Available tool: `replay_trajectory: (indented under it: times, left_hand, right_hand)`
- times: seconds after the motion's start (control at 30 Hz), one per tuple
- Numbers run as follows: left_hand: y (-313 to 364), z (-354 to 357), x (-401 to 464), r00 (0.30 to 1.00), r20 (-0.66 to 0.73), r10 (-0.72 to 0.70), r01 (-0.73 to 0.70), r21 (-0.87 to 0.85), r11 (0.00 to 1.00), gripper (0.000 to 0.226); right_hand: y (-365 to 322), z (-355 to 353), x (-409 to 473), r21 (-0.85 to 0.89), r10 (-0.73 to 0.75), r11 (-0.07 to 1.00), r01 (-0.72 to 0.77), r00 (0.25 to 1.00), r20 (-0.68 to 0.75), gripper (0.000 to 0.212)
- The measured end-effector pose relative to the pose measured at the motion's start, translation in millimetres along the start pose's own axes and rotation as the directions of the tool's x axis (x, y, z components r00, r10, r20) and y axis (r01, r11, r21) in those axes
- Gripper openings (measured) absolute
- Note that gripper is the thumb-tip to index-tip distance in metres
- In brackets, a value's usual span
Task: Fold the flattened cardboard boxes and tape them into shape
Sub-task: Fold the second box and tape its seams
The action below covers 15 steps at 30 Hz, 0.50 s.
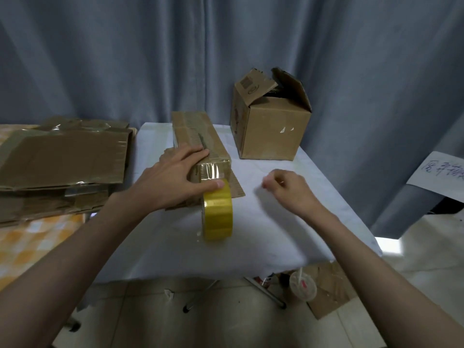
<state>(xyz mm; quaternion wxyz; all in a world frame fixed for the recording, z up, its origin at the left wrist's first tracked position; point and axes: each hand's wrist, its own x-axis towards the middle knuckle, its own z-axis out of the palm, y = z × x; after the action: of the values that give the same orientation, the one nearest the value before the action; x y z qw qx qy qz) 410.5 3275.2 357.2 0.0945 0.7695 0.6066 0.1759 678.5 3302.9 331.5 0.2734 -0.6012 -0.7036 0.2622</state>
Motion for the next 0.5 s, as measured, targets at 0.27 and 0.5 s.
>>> replay_trajectory:
  times: [0.27,0.5]
  left_hand:
    - [-2,0,1,1.0,0.019,-0.019,0.019,-0.006,1.0,0.104]
    - [-1,1,4,0.999,0.02,-0.04,0.04,0.003,0.999,0.115]
  right_hand:
    - [69,4,34,-0.47,0.068,0.88,-0.075,0.997,-0.03,0.029]
    - [42,5,18,-0.178,-0.121,0.981,0.081,0.967,-0.224,0.012]
